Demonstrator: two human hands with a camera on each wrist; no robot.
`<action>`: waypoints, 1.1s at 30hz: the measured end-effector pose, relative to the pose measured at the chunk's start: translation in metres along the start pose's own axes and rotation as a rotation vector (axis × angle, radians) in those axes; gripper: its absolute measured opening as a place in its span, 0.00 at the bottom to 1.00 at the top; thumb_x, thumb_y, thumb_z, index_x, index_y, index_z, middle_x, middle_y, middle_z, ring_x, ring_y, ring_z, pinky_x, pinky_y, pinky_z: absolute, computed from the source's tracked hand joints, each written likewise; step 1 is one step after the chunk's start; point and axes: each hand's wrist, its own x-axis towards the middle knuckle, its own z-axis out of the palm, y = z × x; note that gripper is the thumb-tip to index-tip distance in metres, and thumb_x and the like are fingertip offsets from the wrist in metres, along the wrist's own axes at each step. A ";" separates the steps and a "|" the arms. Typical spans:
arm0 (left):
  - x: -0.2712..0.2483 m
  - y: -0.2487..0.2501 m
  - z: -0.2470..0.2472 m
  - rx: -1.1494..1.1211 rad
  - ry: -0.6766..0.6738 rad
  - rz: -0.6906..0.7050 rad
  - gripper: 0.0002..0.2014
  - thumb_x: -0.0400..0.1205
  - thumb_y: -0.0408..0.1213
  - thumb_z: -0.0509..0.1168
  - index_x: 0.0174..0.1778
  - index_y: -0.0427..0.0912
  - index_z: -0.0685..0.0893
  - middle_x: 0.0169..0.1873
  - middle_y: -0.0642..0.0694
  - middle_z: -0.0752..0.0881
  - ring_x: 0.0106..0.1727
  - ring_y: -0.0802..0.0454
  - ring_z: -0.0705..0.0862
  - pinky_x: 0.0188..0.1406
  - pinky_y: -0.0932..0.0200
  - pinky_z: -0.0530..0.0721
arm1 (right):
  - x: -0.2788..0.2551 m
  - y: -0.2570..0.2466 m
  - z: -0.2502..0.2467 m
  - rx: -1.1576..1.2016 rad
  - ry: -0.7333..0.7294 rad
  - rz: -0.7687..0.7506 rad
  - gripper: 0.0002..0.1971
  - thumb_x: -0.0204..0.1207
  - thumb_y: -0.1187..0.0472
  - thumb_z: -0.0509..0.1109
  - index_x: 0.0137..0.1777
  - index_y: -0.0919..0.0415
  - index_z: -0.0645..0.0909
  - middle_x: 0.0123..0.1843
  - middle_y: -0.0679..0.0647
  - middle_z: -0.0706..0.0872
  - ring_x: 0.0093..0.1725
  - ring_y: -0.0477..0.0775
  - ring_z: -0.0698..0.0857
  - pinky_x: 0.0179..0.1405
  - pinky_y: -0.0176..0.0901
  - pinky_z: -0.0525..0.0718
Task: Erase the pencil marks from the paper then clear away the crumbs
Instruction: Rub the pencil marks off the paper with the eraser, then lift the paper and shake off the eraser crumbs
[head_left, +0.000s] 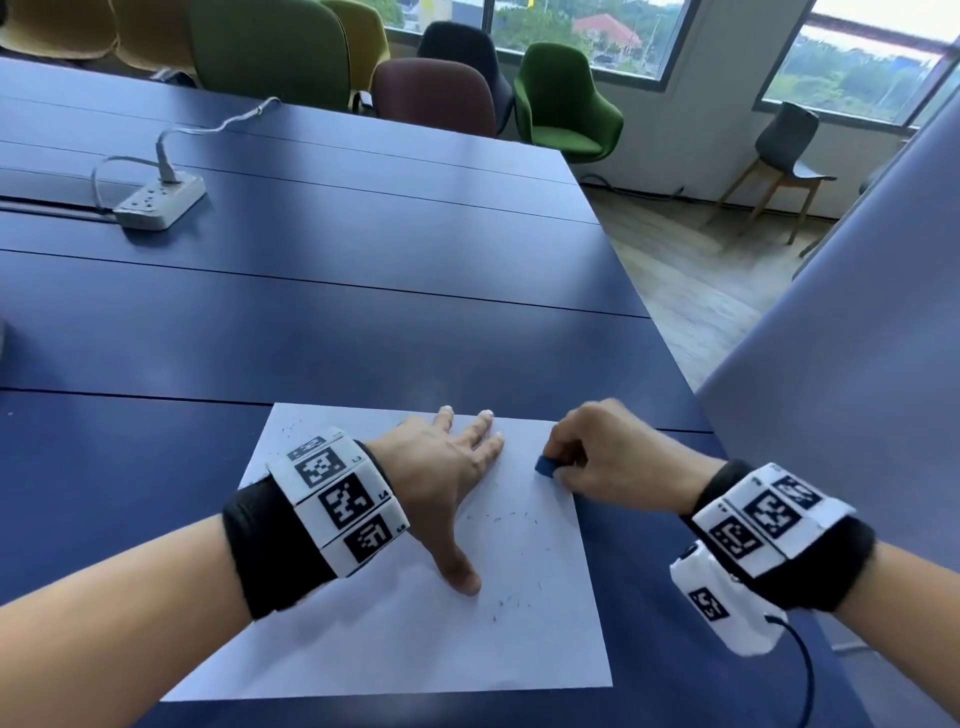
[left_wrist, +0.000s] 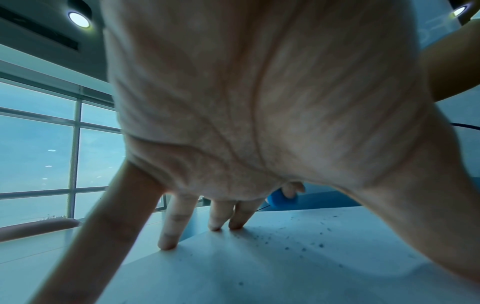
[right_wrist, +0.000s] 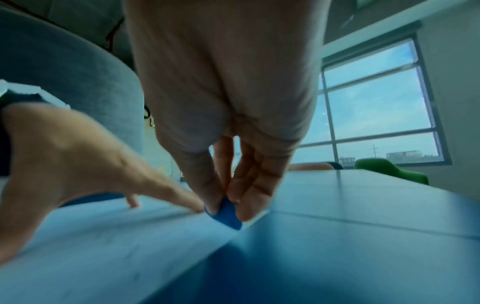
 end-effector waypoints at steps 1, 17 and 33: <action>0.000 0.000 0.000 0.001 0.003 -0.004 0.70 0.62 0.72 0.75 0.87 0.46 0.37 0.86 0.47 0.35 0.86 0.36 0.42 0.79 0.46 0.60 | 0.000 -0.002 0.002 0.000 -0.011 0.015 0.08 0.66 0.67 0.69 0.40 0.58 0.90 0.35 0.48 0.88 0.35 0.45 0.84 0.36 0.36 0.84; -0.004 -0.001 0.004 -0.020 0.077 -0.046 0.72 0.60 0.73 0.74 0.86 0.37 0.40 0.86 0.40 0.39 0.87 0.39 0.44 0.82 0.48 0.58 | 0.036 0.051 -0.034 0.026 0.059 0.401 0.01 0.69 0.69 0.72 0.37 0.65 0.83 0.31 0.62 0.90 0.22 0.51 0.86 0.20 0.32 0.80; -0.014 -0.013 0.008 -0.034 0.160 0.026 0.65 0.62 0.72 0.75 0.85 0.38 0.52 0.87 0.41 0.44 0.85 0.42 0.53 0.77 0.48 0.65 | 0.055 0.014 -0.005 -0.080 -0.084 0.022 0.20 0.66 0.57 0.80 0.58 0.57 0.81 0.49 0.50 0.81 0.46 0.48 0.80 0.49 0.41 0.81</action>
